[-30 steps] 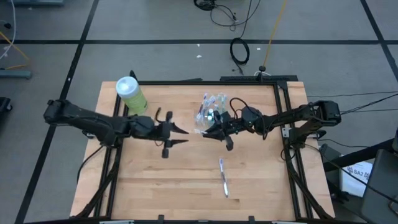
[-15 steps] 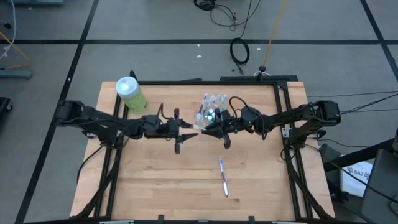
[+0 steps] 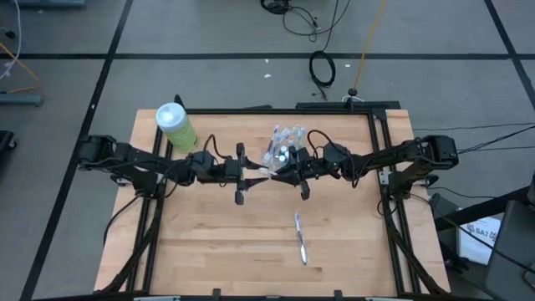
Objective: Pick & Place toothbrushing station
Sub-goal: Put the orange toothbrush into the transparent organizer
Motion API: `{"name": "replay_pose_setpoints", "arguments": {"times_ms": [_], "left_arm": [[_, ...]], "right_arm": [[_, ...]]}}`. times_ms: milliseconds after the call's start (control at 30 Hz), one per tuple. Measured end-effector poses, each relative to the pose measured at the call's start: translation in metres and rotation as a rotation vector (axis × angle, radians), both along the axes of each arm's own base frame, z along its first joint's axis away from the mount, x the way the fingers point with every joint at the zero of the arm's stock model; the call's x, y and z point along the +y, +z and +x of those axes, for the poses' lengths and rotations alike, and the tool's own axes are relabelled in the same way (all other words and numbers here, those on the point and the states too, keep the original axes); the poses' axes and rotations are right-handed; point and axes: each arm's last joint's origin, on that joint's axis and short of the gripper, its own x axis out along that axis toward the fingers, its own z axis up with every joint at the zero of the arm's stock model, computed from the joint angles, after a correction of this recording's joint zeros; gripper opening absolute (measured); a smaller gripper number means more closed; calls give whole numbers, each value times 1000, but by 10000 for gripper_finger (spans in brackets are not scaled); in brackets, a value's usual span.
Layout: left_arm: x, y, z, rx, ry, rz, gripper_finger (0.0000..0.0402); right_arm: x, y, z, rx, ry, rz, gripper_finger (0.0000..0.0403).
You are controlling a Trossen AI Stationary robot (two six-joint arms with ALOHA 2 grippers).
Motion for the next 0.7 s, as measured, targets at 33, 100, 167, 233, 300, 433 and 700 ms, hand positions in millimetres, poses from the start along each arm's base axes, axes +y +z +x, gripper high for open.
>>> {"name": "replay_pose_setpoints", "arguments": {"times_ms": [33,100,167,233,300,433,700], "left_arm": [[1,1,0,-8,-5,-2,149],[3,2,0,-16,1,-14,152],[5,1,0,-14,5,-22,154],[6,0,1,-9,-10,-32,154],[7,0,1,-18,-16,-44,154],[10,2,1,-35,-14,-42,154],[20,2,1,-34,-5,-44,154]], "right_arm": [[0,0,0,1,-3,0,22],[-1,0,0,2,-31,3,26],[-2,0,0,0,-63,5,27],[-3,0,0,1,-90,7,25],[-3,-1,1,6,-108,8,21],[-3,0,1,2,-111,-8,23],[-4,1,1,-3,-182,0,22]]}}
